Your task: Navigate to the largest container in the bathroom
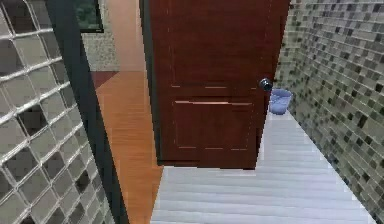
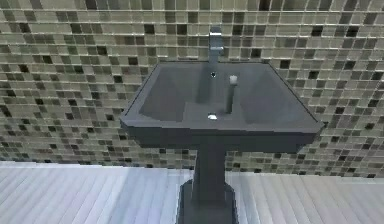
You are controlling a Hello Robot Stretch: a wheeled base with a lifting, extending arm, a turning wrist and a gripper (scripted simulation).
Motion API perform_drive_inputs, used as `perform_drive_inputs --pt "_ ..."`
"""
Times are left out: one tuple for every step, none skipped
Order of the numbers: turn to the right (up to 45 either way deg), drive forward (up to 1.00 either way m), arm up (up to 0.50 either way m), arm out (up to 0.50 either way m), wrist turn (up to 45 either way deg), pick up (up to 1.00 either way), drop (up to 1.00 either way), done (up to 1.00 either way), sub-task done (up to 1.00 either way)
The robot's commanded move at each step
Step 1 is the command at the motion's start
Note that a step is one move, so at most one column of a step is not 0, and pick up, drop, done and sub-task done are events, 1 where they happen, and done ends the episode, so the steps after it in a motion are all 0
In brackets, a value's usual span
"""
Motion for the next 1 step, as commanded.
perform_drive_inputs --pt "12.0 0.00 0.00 0.00 0.0 0.00 0.00 0.00 0.00"
